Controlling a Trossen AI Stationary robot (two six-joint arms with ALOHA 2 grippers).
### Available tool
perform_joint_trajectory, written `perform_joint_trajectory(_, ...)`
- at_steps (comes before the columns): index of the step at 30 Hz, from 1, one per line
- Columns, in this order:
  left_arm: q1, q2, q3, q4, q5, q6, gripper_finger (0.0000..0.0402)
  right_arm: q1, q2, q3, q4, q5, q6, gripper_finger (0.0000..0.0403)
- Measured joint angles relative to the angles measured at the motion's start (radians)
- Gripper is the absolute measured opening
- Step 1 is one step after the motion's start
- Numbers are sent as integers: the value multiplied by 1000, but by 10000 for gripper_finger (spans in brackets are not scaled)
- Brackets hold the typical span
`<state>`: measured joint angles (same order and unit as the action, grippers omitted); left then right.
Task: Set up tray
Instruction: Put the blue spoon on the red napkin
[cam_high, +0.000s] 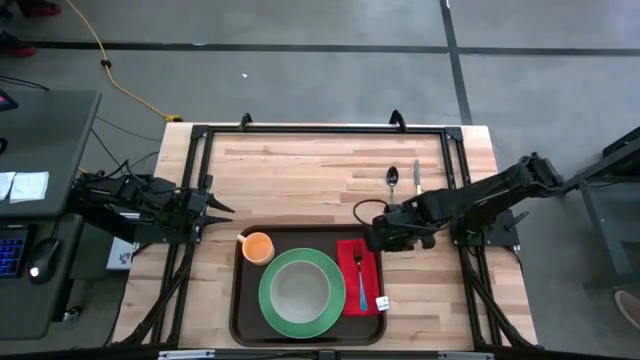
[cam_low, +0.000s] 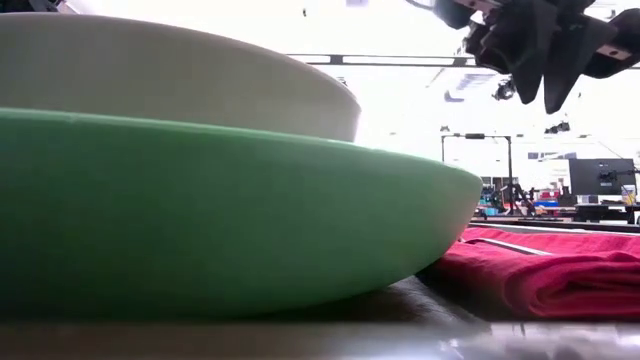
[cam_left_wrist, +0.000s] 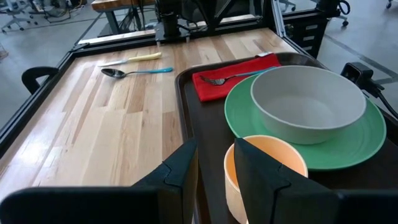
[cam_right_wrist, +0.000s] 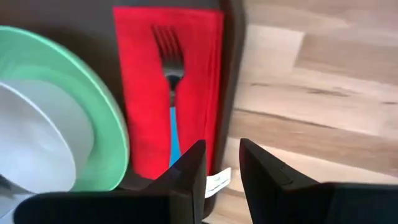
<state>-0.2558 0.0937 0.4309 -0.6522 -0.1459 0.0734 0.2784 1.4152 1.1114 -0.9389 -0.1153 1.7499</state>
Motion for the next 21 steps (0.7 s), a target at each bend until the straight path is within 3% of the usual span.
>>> perform_joint_trajectory(13,0,0,0,0,0,0,136,-76,-56,0,-183,65,-140,73)
perform_joint_trajectory(21,0,0,0,0,0,0,136,-154,-56,0,-198,137,-290,73)
